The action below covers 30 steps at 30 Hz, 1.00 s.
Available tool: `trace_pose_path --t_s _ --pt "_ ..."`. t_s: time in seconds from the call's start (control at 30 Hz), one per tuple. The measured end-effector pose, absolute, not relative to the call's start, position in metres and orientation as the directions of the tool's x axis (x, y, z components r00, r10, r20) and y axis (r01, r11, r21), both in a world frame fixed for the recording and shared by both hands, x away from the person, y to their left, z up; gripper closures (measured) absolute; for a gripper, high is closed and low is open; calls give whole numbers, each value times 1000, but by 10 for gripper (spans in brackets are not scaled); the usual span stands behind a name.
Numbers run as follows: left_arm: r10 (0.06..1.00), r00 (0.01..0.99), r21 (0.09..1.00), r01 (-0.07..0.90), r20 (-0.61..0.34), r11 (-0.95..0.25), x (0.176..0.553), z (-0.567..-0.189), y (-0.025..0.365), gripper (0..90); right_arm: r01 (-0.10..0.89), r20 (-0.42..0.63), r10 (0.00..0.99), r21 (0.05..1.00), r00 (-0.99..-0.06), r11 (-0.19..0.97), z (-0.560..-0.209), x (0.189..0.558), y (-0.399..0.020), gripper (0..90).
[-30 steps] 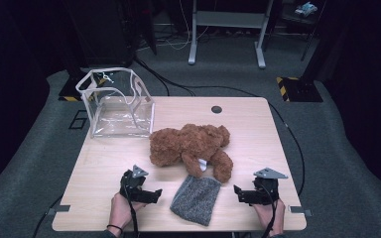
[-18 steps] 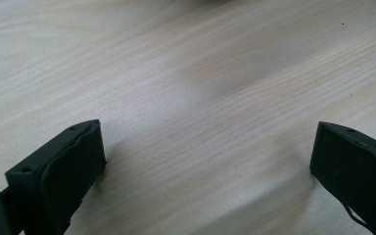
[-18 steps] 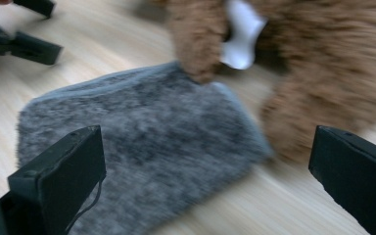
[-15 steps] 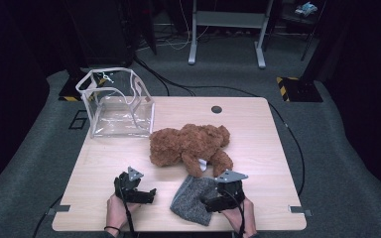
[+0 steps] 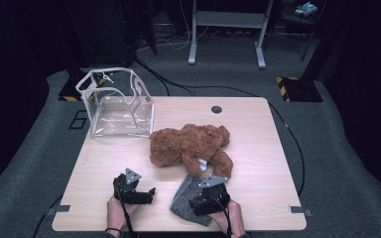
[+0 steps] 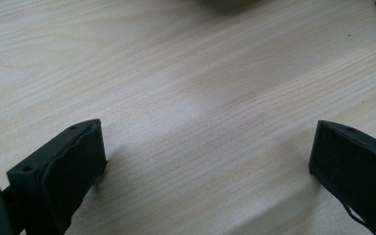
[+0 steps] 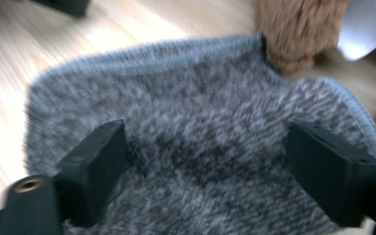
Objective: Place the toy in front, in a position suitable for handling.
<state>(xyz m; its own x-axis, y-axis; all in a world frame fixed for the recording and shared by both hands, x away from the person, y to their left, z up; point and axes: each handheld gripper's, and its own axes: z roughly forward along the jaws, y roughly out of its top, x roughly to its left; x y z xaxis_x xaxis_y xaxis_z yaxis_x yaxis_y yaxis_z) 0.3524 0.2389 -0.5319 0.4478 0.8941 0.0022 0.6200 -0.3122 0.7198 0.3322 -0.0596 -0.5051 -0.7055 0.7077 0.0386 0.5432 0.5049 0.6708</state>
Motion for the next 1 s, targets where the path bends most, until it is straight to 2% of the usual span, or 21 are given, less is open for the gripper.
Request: trace_pose_path --t_s 0.17,0.4,0.53,0.67,1.0 --pt "890 455 714 620 9 -324 352 -532 240 0 549 29 708 653 -705 521 -513 332 -60 335" --pt "890 456 713 621 9 -325 352 -531 240 0 536 19 705 664 -709 521 -513 331 -64 613" --pt "890 457 713 621 9 -326 352 -531 240 0 542 34 711 673 -702 503 -513 331 -66 729" --pt "891 455 712 623 7 -324 352 -531 240 0 545 50 708 678 -704 493 -514 331 -68 782" --pt "892 453 715 621 8 -322 352 -532 239 0 537 67 702 696 -710 477 -511 329 -75 805"
